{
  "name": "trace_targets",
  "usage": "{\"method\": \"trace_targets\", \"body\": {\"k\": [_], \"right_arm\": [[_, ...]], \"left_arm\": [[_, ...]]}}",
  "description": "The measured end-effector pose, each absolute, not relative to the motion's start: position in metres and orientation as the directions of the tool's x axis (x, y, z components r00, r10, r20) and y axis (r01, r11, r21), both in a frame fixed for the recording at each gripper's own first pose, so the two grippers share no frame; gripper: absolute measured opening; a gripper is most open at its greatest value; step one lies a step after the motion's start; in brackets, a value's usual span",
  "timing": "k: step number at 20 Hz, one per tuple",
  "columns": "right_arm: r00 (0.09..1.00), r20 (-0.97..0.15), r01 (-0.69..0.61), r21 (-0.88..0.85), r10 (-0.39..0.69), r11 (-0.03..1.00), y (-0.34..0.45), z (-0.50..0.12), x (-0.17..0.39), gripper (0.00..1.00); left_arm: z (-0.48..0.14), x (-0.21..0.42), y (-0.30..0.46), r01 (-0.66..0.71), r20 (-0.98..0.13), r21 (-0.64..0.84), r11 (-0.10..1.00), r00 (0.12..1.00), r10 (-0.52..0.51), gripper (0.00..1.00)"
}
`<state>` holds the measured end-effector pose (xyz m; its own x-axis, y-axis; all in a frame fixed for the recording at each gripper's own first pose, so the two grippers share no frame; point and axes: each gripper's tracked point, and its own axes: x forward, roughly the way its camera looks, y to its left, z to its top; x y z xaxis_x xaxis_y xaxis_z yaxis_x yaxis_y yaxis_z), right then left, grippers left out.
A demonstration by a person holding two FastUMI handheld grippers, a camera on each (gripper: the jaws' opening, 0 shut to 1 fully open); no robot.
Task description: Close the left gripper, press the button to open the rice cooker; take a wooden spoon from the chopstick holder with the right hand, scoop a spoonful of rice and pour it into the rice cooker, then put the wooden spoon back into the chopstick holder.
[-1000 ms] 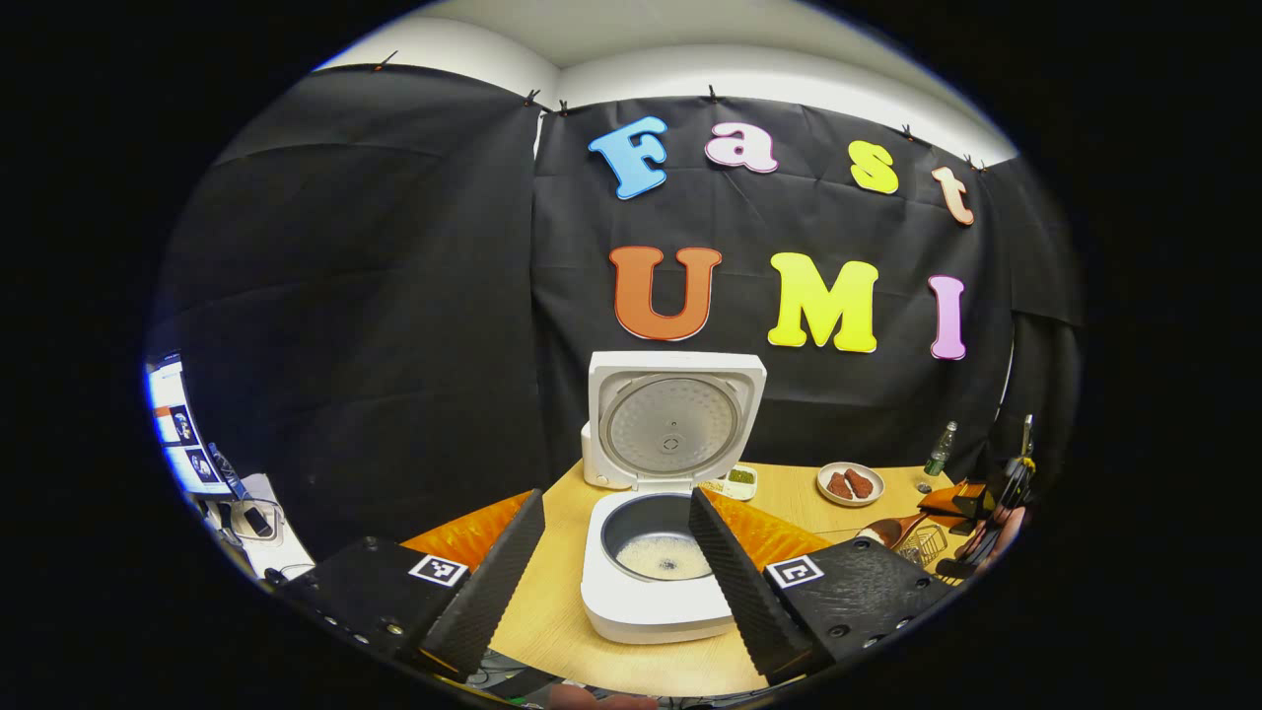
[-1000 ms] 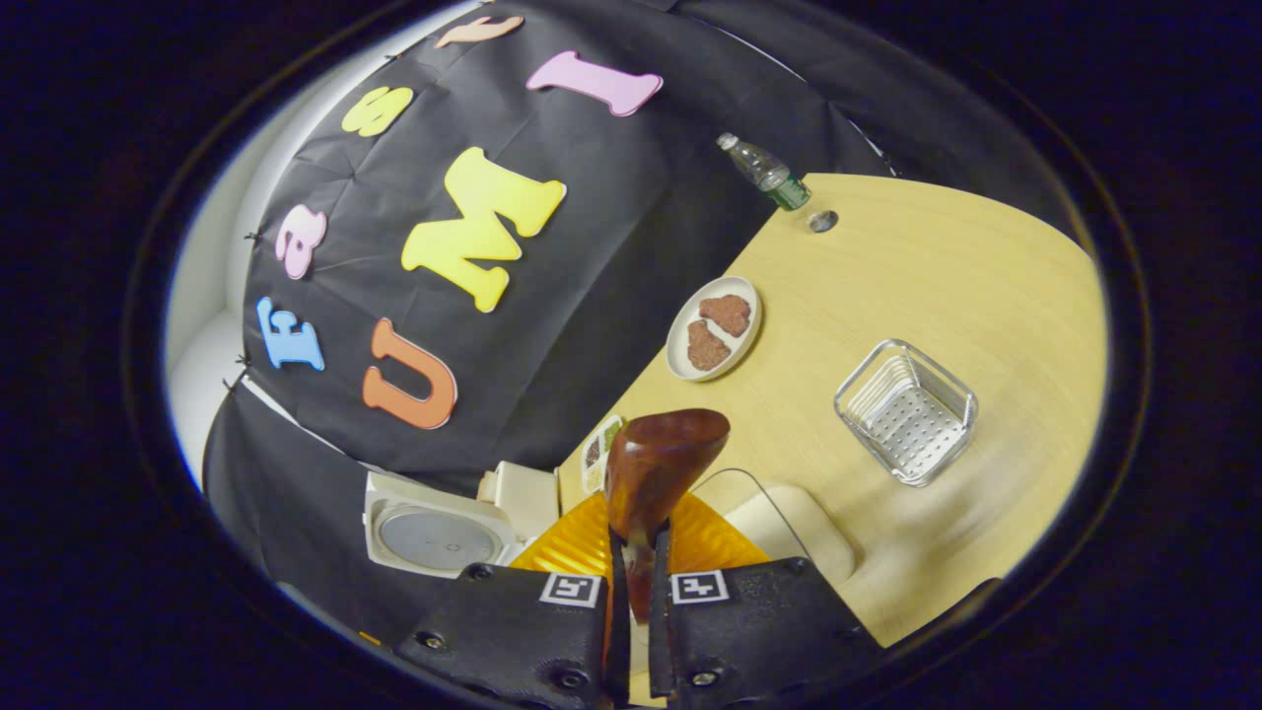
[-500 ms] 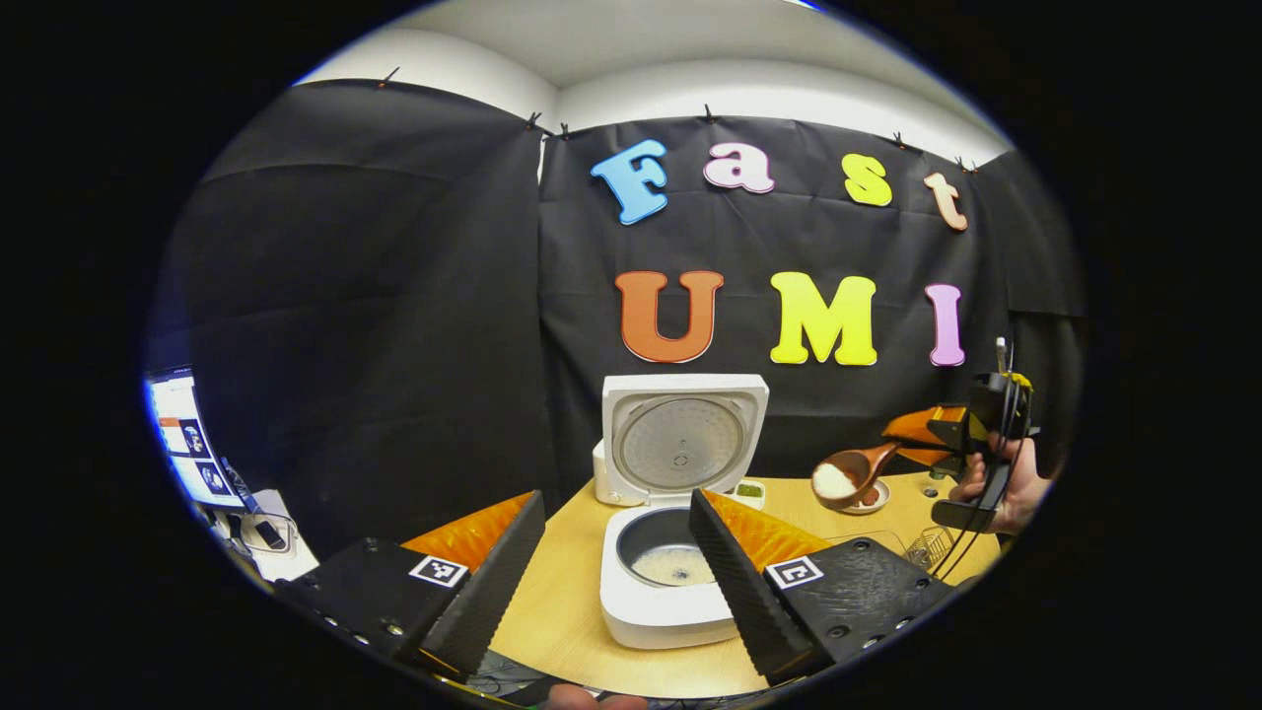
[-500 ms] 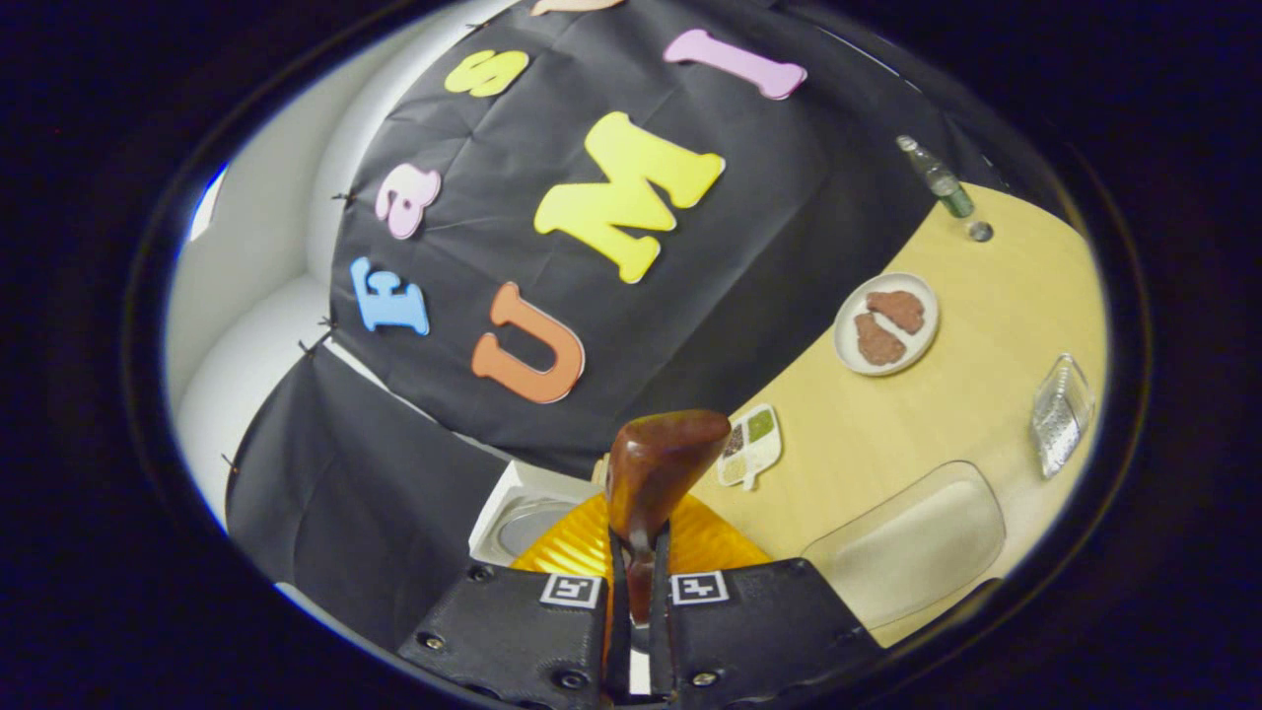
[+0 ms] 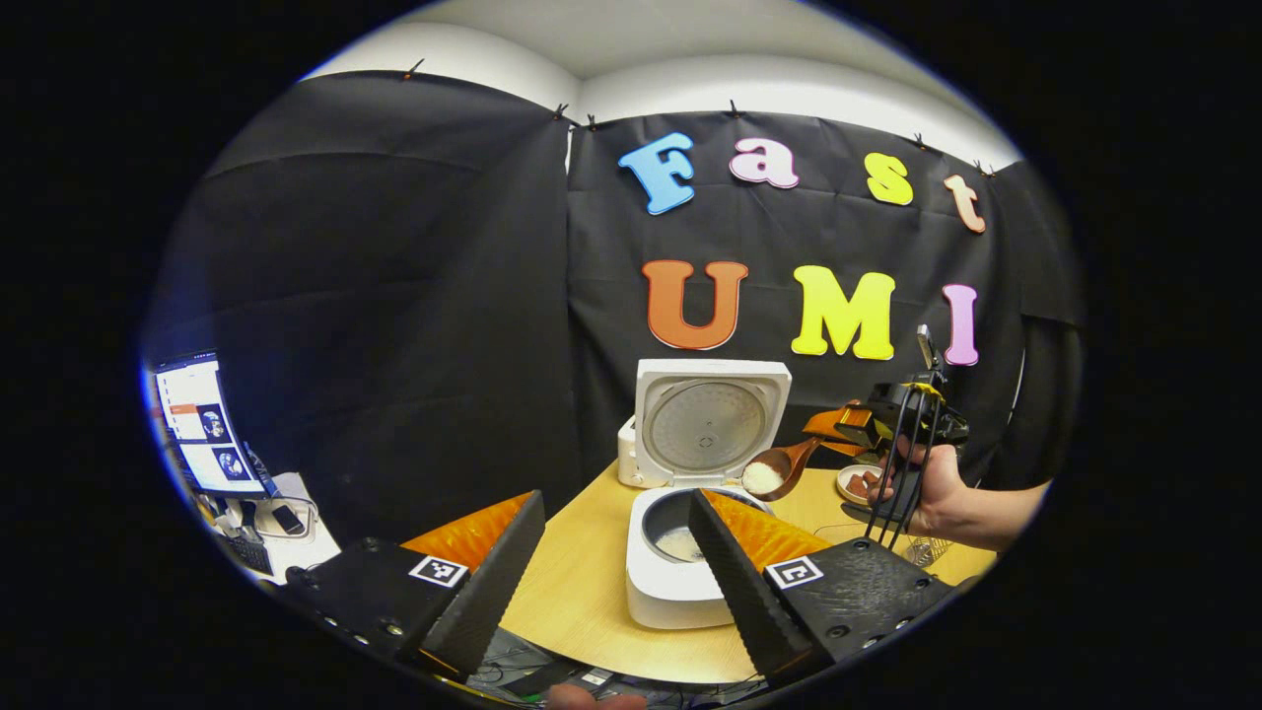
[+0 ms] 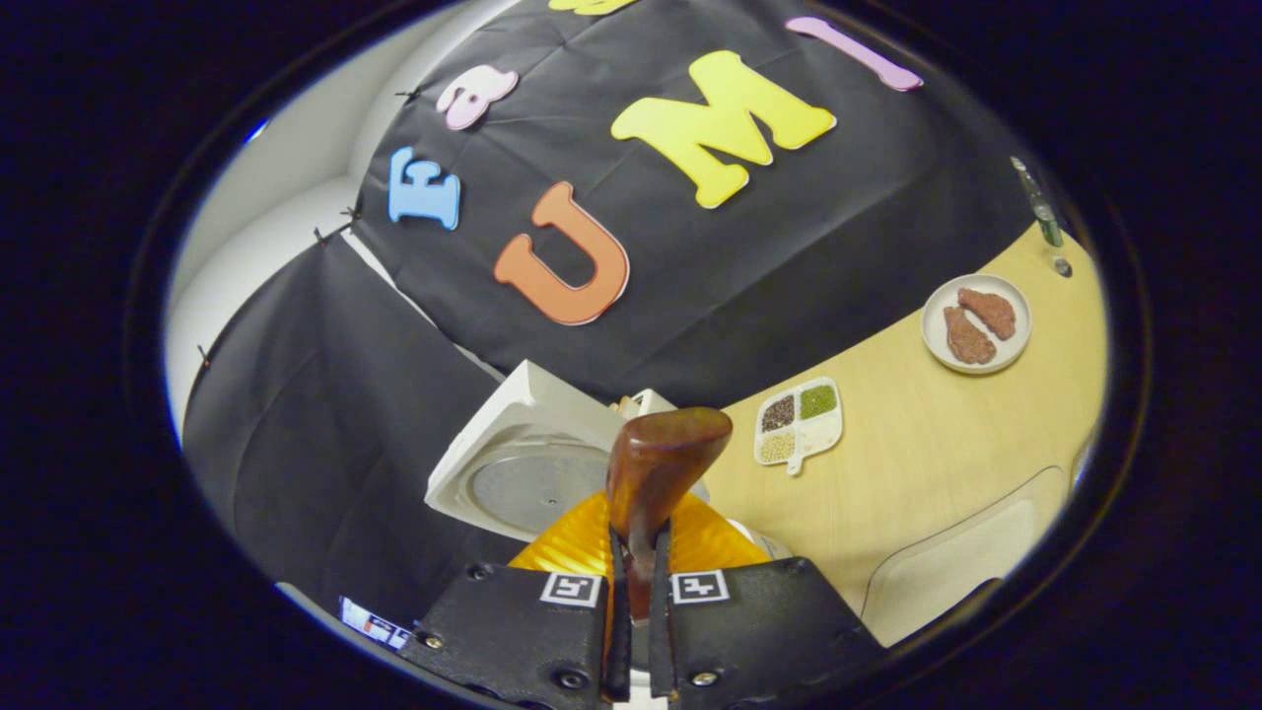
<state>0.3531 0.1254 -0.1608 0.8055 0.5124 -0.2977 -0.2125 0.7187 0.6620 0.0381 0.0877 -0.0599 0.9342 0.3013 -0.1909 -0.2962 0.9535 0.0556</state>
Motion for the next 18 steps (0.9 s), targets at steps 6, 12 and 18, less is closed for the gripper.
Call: {"method": "trace_targets", "body": {"k": [6,12,18], "right_arm": [[0.798,-0.322,-0.309,0.507,0.509,0.804,0.147,-0.167,0.362,0.12],[0.796,-0.322,-0.393,0.370,0.512,0.842,0.162,-0.165,0.362,0.13],[0.787,-0.292,-0.528,0.137,0.544,0.838,0.184,-0.145,0.354,0.13]], "left_arm": [[-0.063,0.025,0.102,-0.352,-0.197,0.058,0.934,0.913,0.356,0.94],[-0.063,0.021,0.105,-0.370,-0.199,0.057,0.927,0.906,0.374,0.94],[-0.064,0.022,0.103,-0.368,-0.195,0.055,0.928,0.908,0.372,0.94]]}}
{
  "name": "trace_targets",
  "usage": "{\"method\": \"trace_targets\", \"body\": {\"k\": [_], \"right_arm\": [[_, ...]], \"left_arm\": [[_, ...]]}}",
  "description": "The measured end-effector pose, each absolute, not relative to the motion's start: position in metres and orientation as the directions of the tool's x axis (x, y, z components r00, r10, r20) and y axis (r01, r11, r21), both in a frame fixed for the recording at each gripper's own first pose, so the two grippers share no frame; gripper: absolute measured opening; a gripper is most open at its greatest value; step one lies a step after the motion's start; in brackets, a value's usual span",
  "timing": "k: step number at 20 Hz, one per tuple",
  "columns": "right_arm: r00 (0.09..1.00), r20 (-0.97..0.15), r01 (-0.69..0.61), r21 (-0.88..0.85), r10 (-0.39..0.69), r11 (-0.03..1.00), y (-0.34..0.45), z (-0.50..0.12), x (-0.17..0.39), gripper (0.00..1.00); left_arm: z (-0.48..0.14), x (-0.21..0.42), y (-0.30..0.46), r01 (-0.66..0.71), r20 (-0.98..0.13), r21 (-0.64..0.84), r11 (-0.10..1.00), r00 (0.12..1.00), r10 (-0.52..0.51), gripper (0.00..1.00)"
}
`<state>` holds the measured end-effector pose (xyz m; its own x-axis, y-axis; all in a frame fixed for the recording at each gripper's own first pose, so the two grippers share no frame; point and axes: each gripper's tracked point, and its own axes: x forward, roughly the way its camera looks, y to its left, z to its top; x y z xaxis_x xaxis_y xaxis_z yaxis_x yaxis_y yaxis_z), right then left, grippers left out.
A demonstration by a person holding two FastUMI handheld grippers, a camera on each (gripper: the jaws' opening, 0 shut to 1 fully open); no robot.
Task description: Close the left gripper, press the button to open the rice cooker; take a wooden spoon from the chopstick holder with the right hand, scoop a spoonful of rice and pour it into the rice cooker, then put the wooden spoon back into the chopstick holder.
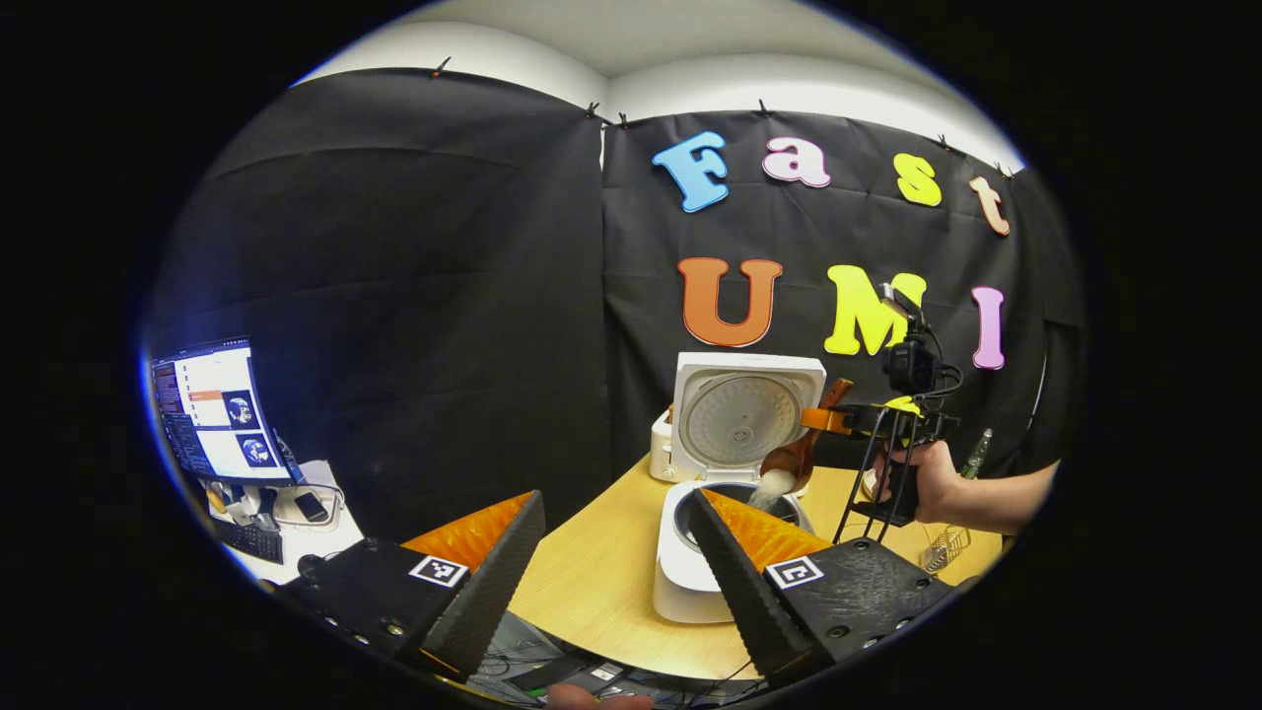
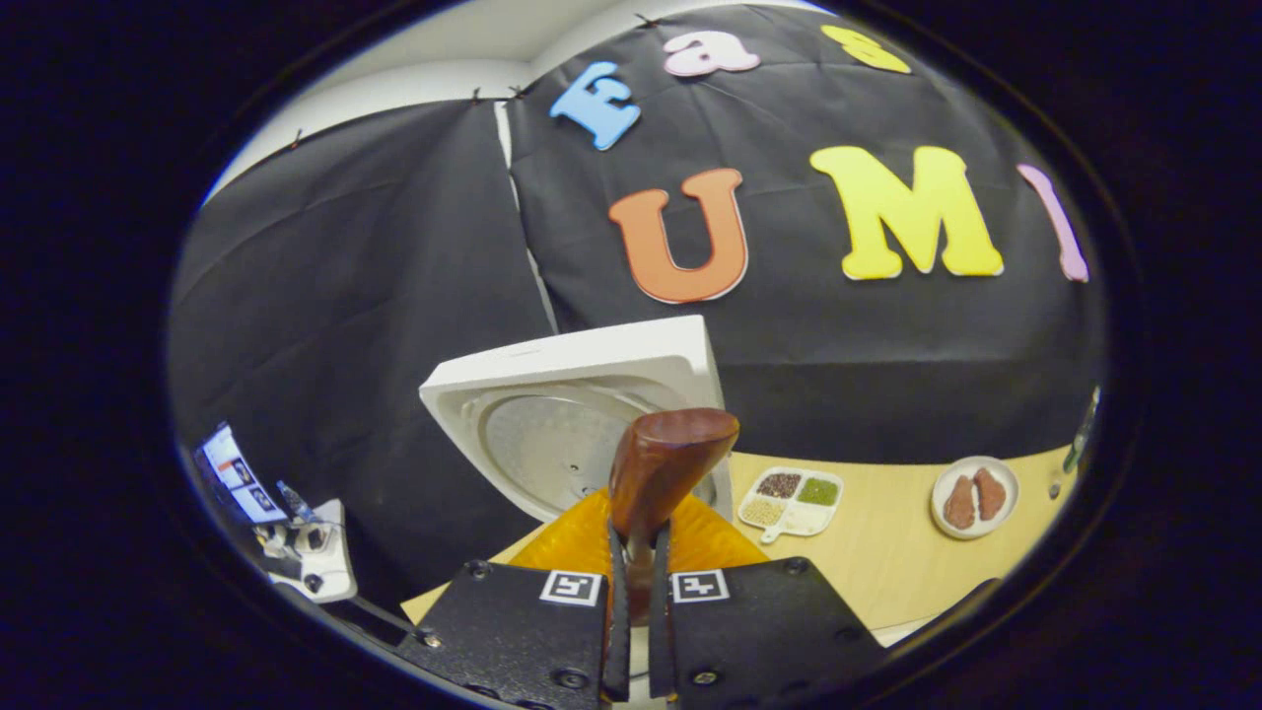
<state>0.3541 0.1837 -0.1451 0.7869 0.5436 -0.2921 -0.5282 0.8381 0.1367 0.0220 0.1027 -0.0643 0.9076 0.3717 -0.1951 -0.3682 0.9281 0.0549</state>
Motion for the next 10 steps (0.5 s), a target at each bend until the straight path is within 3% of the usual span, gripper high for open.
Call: {"method": "trace_targets", "body": {"k": [10], "right_arm": [[0.769,-0.235,-0.639,-0.248,0.595,0.728,0.212,-0.125,0.333,0.13]], "left_arm": [[-0.068,0.018,0.103,-0.366,-0.199,0.042,0.929,0.909,0.367,0.94]]}}
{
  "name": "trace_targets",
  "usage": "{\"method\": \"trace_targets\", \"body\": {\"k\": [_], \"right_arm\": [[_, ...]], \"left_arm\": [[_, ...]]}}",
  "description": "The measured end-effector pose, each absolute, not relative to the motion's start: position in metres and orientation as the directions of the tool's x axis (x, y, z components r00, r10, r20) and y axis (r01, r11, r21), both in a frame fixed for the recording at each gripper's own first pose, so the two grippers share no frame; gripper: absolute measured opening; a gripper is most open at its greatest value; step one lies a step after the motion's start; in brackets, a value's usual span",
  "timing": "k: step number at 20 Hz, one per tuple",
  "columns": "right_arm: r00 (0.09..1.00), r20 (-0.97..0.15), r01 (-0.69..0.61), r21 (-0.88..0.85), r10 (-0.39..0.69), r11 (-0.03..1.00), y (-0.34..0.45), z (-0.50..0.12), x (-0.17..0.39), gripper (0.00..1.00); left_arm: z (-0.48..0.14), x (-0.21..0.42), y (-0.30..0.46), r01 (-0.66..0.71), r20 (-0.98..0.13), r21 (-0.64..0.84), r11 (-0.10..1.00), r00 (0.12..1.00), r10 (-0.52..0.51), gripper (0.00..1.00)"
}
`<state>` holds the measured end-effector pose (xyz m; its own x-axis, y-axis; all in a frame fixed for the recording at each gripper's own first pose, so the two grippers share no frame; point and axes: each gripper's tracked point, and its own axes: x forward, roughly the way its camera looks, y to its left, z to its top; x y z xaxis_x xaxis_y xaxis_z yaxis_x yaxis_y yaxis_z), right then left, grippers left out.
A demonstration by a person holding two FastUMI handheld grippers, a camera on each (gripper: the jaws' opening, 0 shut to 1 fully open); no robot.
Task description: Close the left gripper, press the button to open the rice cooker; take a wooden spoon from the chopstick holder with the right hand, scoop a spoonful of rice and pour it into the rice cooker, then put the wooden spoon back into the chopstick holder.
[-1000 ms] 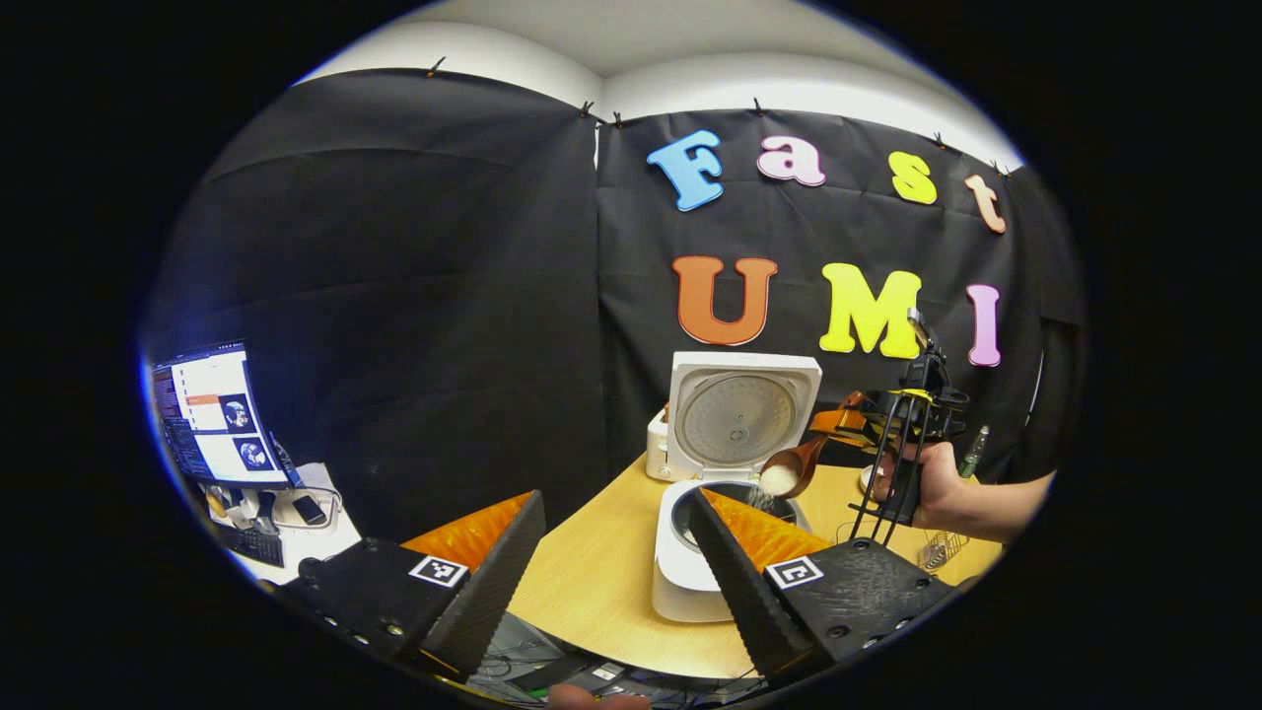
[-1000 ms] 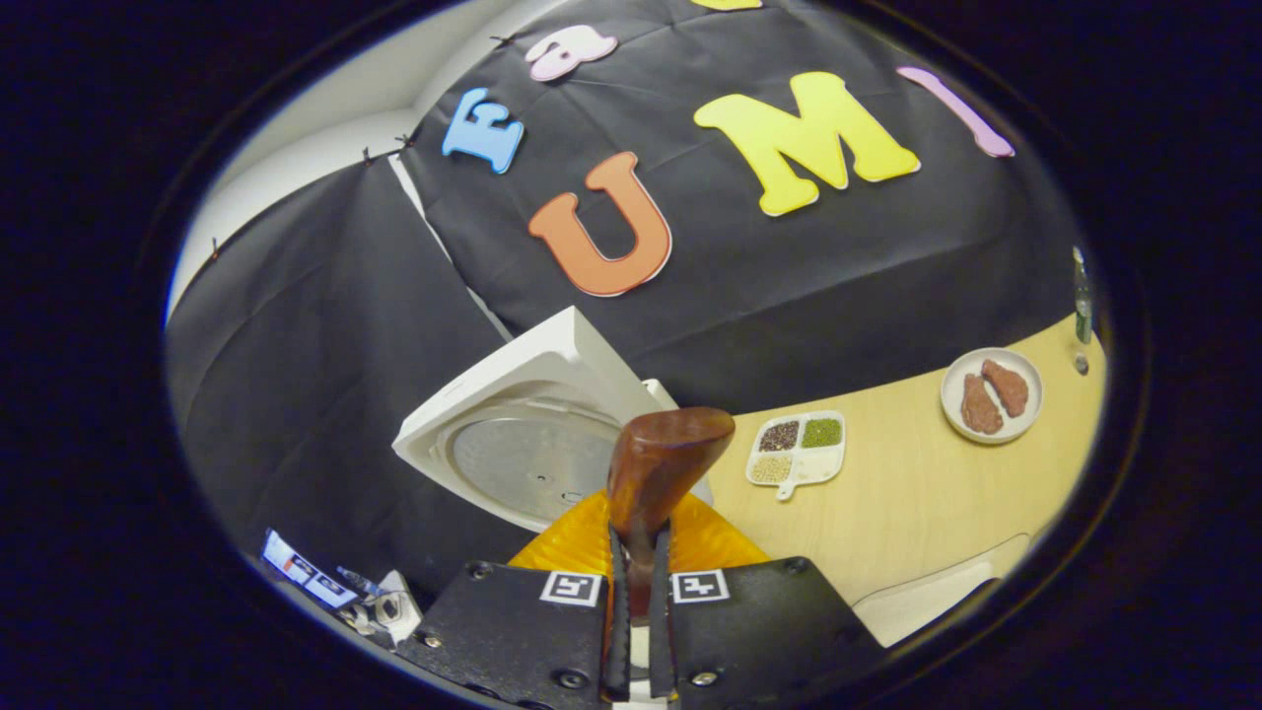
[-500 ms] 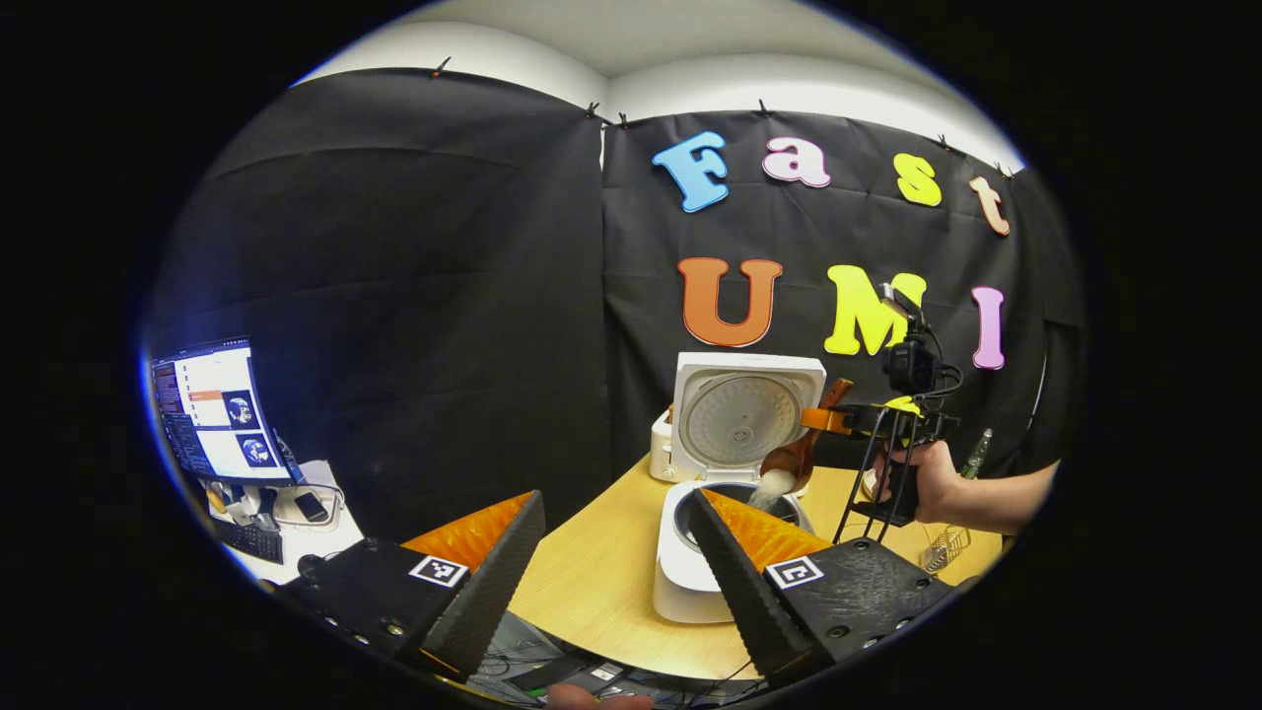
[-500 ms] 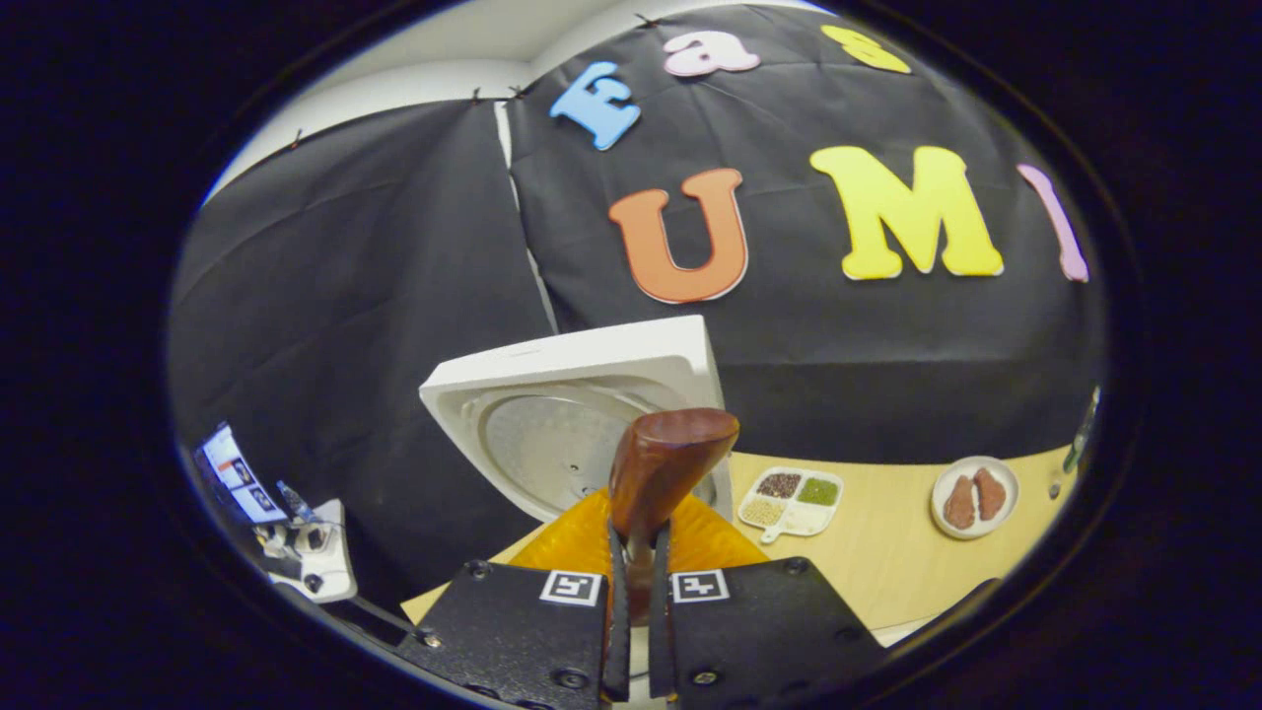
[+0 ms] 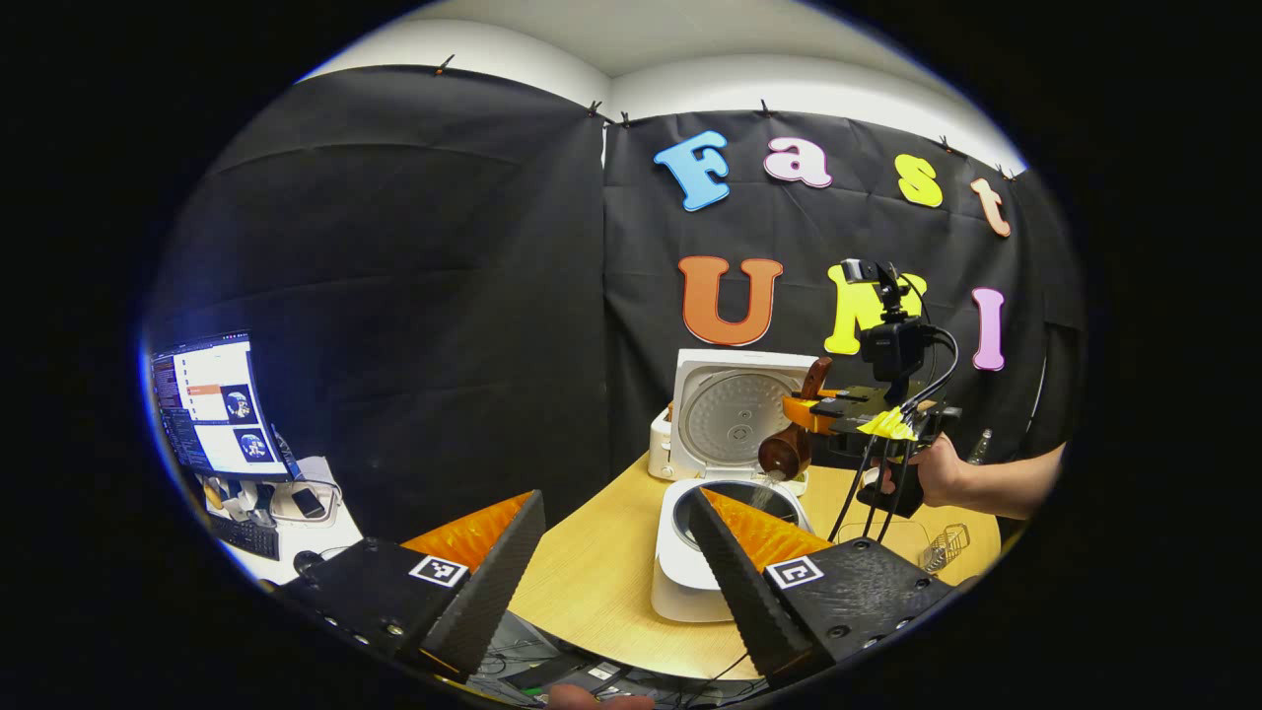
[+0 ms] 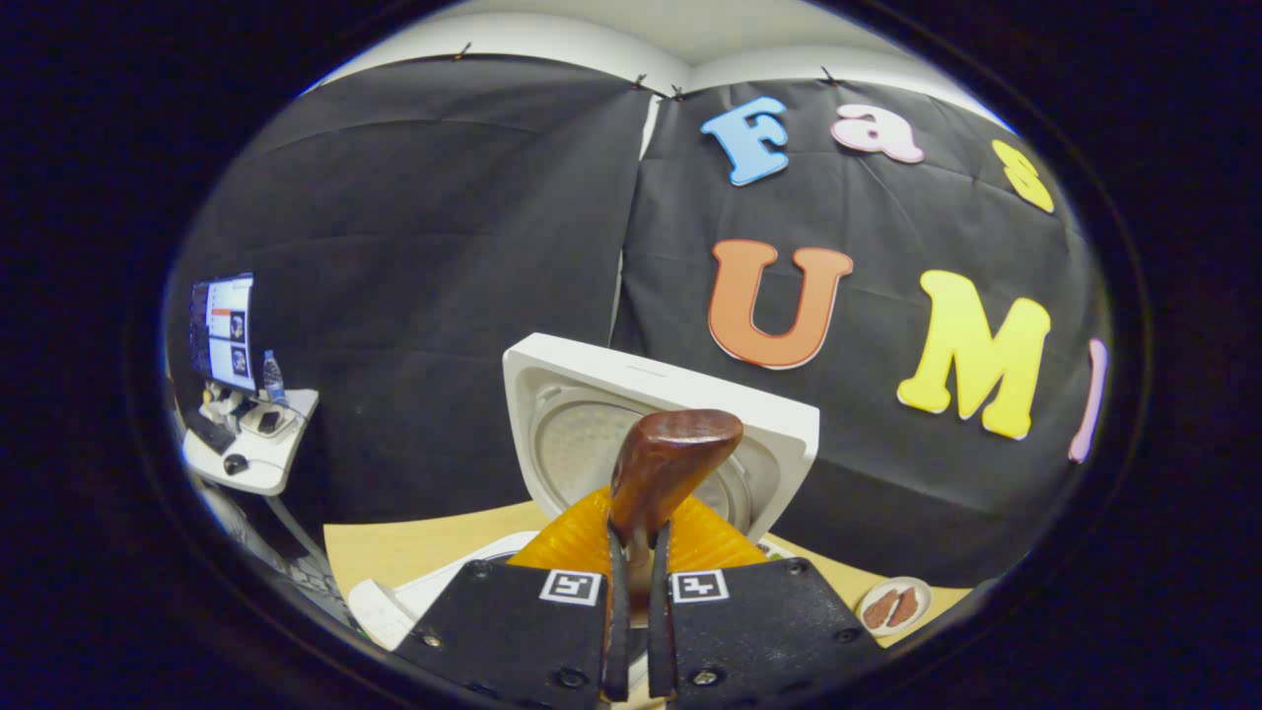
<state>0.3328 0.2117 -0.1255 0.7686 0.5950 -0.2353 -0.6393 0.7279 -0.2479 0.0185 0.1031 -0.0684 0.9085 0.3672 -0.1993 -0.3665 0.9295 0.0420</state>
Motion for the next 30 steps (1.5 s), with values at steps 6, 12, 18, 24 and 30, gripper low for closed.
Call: {"method": "trace_targets", "body": {"k": [6,12,18,24,30], "right_arm": [[0.750,-0.217,-0.660,-0.291,0.625,0.692,0.221,-0.110,0.318,0.12],[0.750,-0.203,-0.654,-0.090,0.629,0.751,0.207,-0.084,0.312,0.13],[0.791,-0.183,-0.569,0.132,0.584,0.812,0.147,-0.046,0.302,0.12],[0.889,-0.143,-0.389,0.266,0.435,0.882,0.030,-0.020,0.292,0.13],[0.962,-0.195,-0.126,0.302,0.191,0.945,-0.114,-0.045,0.266,0.13]], "left_arm": [[-0.070,0.026,0.099,-0.357,-0.196,0.036,0.934,0.914,0.356,0.94],[-0.066,0.026,0.097,-0.327,-0.188,0.042,0.944,0.926,0.329,0.94],[-0.057,0.045,0.088,-0.263,-0.167,0.022,0.965,0.950,0.263,0.94],[-0.057,0.078,0.064,-0.159,-0.165,0.011,0.987,0.973,0.159,0.94],[-0.069,0.102,0.040,-0.071,-0.186,0.005,0.997,0.980,0.071,0.94]]}}
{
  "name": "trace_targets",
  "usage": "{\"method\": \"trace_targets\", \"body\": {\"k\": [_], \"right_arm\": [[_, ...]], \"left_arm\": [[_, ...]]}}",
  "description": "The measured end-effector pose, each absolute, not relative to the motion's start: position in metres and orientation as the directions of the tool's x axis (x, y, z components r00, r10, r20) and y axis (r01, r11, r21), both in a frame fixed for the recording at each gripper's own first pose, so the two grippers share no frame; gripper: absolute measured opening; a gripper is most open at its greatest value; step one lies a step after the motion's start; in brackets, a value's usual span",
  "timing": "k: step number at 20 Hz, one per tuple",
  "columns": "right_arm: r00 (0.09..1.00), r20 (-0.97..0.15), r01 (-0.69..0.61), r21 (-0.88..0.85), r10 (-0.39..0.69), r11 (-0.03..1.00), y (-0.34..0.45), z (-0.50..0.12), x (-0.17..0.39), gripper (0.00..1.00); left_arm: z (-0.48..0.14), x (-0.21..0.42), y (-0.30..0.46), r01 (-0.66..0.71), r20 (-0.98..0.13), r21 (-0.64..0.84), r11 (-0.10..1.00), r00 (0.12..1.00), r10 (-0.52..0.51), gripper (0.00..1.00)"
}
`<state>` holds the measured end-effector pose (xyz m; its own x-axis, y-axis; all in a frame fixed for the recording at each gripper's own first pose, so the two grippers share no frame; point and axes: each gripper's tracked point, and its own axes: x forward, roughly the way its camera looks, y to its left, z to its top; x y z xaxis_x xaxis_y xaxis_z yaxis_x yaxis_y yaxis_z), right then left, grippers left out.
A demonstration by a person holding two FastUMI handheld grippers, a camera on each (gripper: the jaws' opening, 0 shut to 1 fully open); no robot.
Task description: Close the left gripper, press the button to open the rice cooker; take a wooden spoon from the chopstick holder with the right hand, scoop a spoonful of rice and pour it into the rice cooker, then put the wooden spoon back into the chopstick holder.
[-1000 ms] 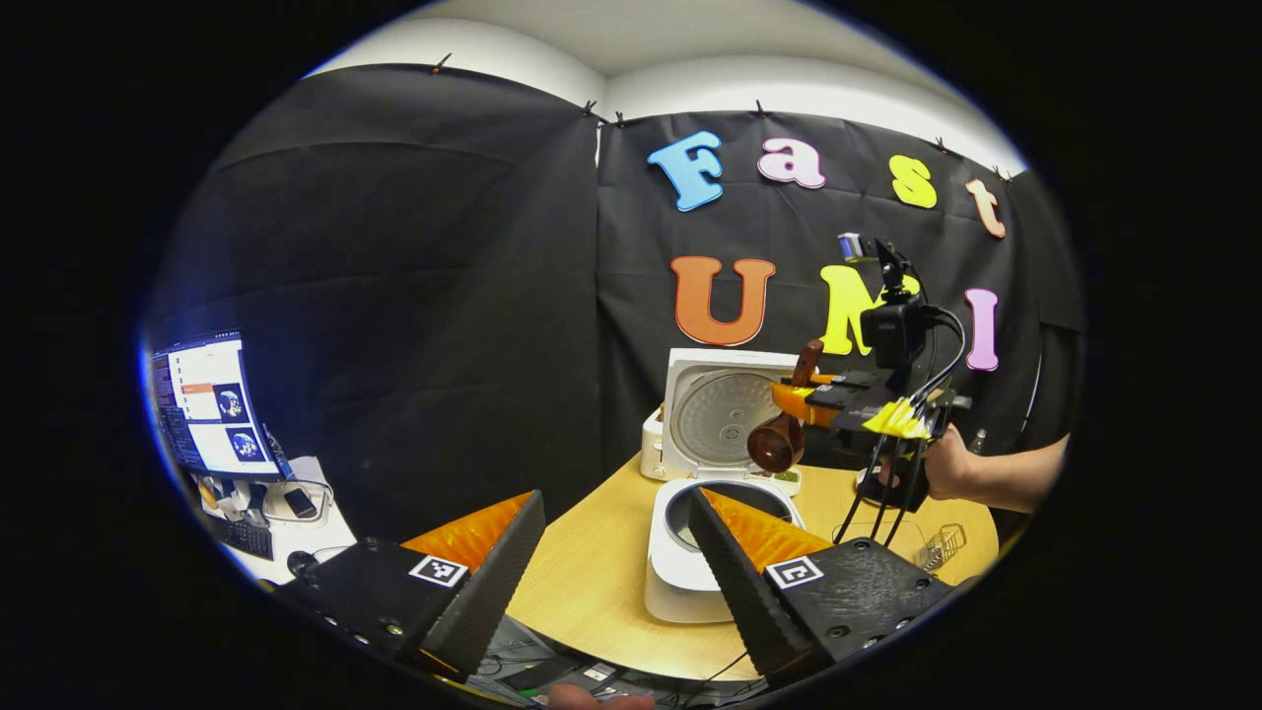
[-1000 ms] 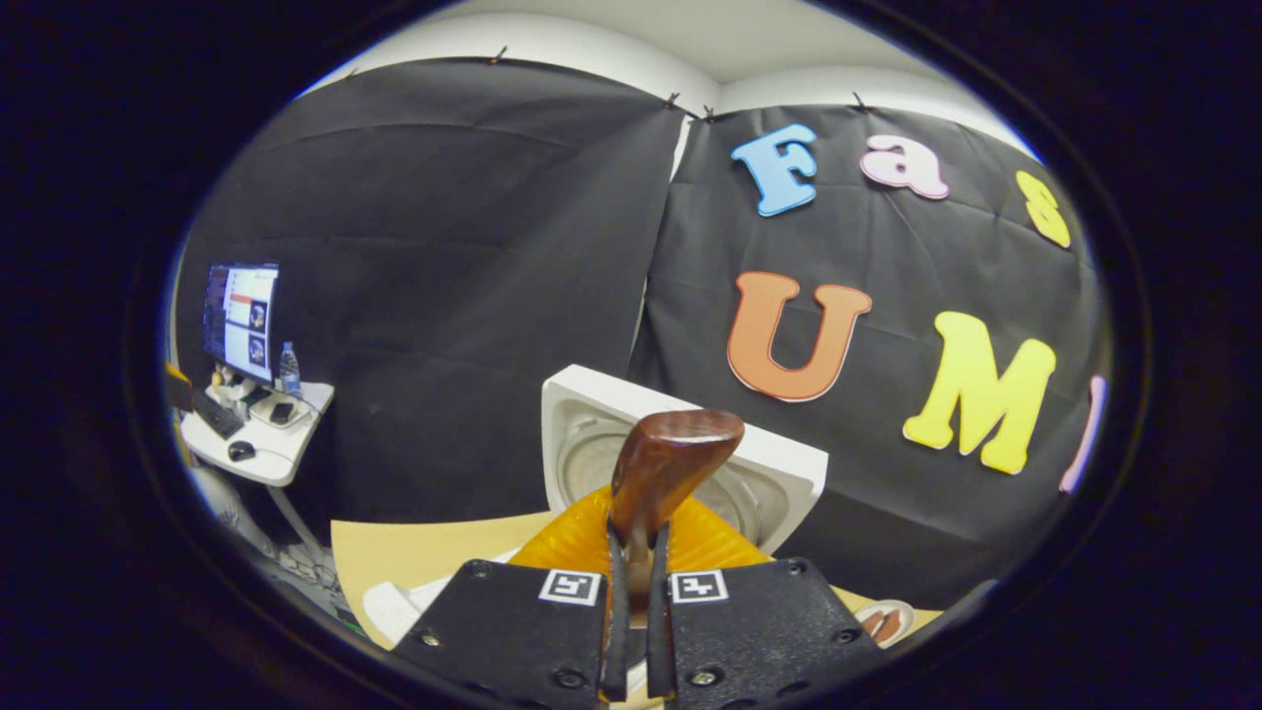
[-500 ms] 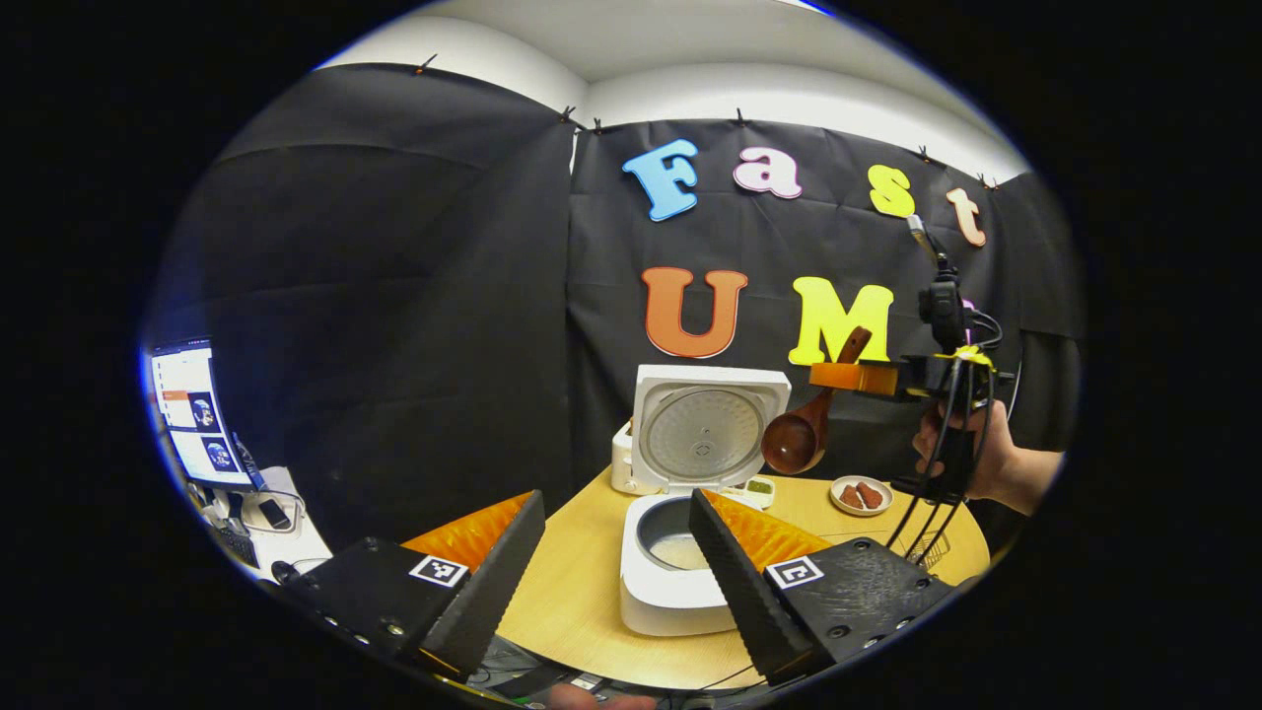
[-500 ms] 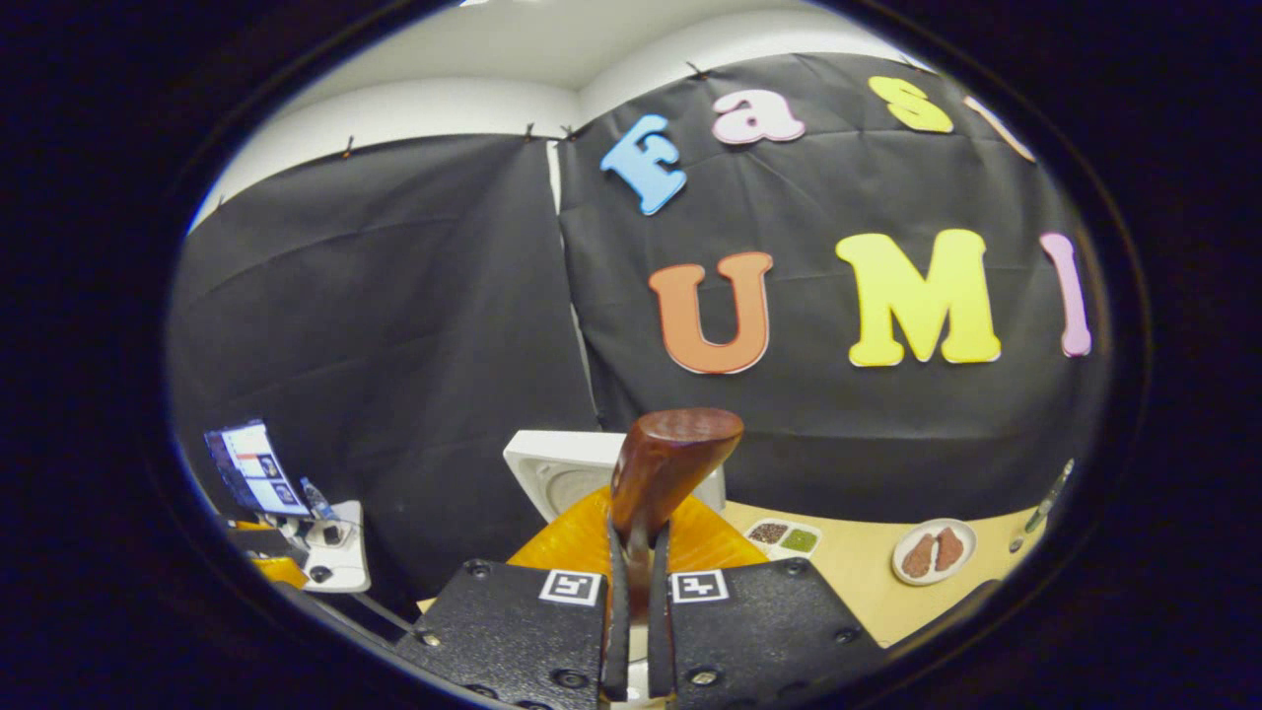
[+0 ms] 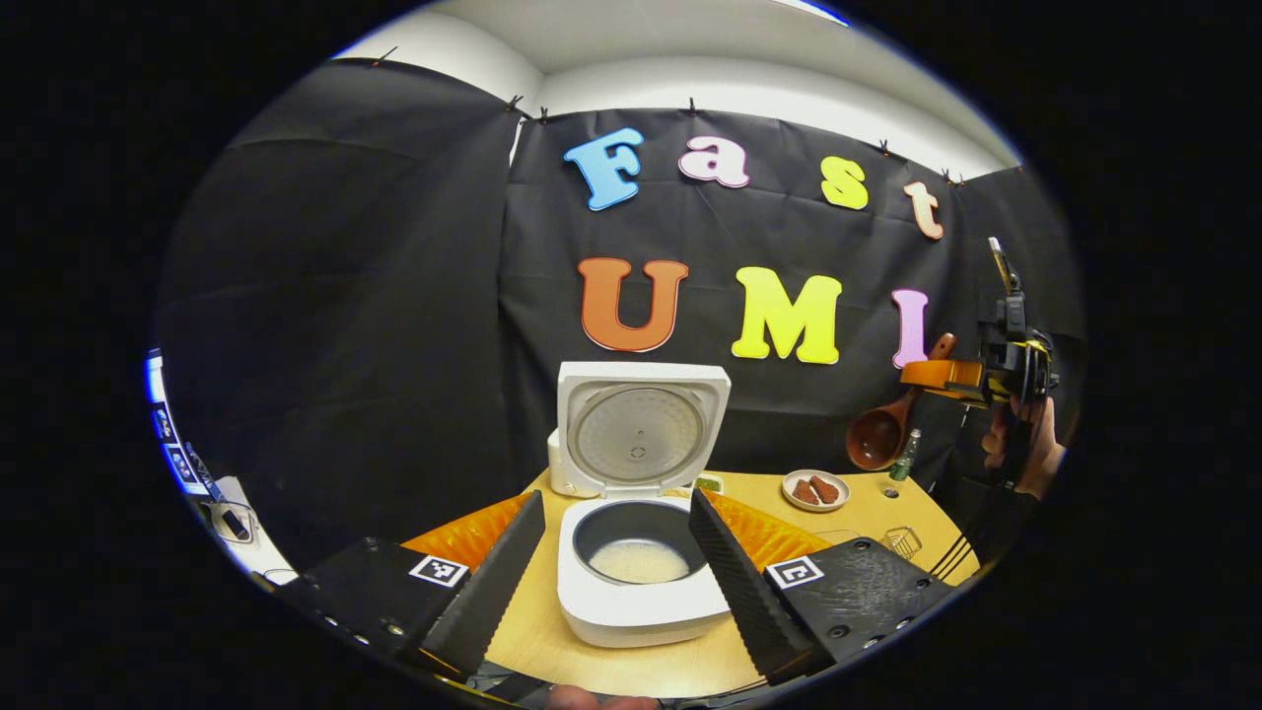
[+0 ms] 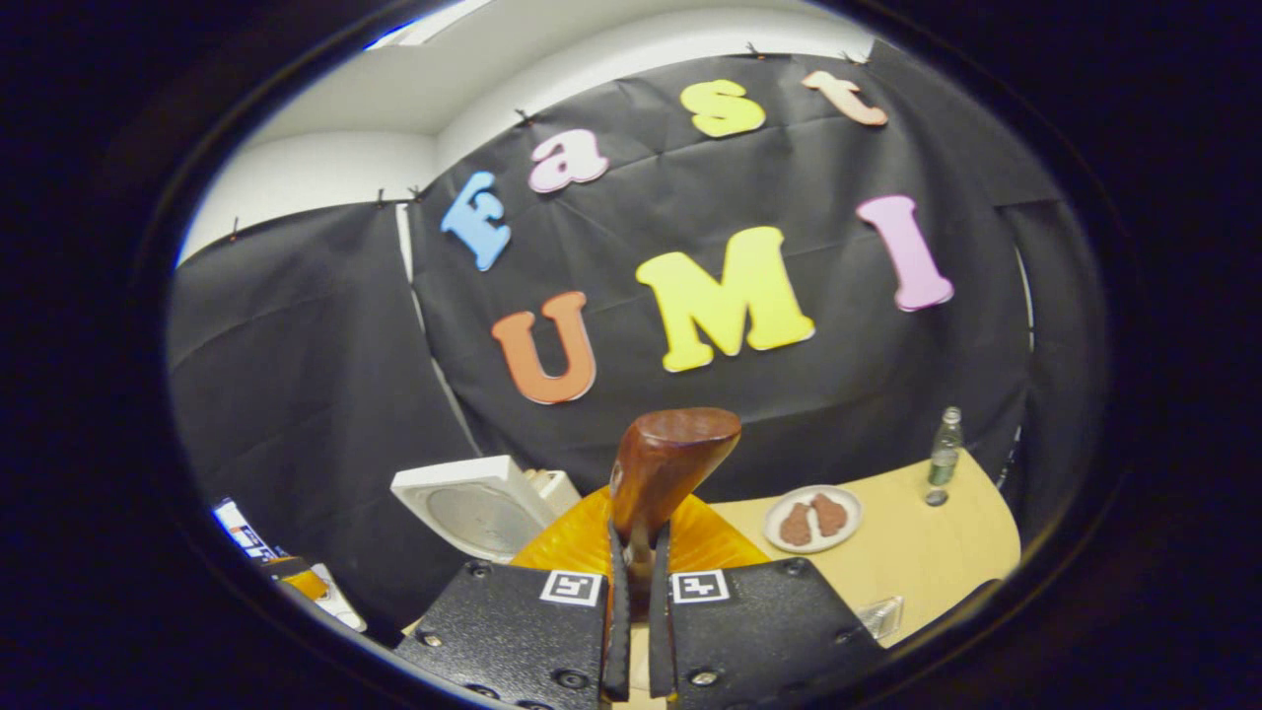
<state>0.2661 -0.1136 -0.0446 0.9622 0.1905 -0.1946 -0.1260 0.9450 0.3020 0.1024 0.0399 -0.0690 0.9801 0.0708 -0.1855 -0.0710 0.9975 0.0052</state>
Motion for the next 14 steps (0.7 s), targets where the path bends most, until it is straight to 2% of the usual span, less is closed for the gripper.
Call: {"method": "trace_targets", "body": {"k": [6,14], "right_arm": [[0.958,-0.285,0.109,0.326,-0.012,0.939,-0.225,-0.090,0.228,0.12],[0.925,-0.365,0.227,0.295,-0.110,0.928,-0.281,-0.163,0.233,0.13]], "left_arm": [[-0.078,0.123,0.021,-0.040,-0.195,-0.004,0.999,0.980,0.038,0.95],[-0.073,0.134,-0.003,-0.048,-0.202,-0.019,0.999,0.978,0.044,0.94]]}}
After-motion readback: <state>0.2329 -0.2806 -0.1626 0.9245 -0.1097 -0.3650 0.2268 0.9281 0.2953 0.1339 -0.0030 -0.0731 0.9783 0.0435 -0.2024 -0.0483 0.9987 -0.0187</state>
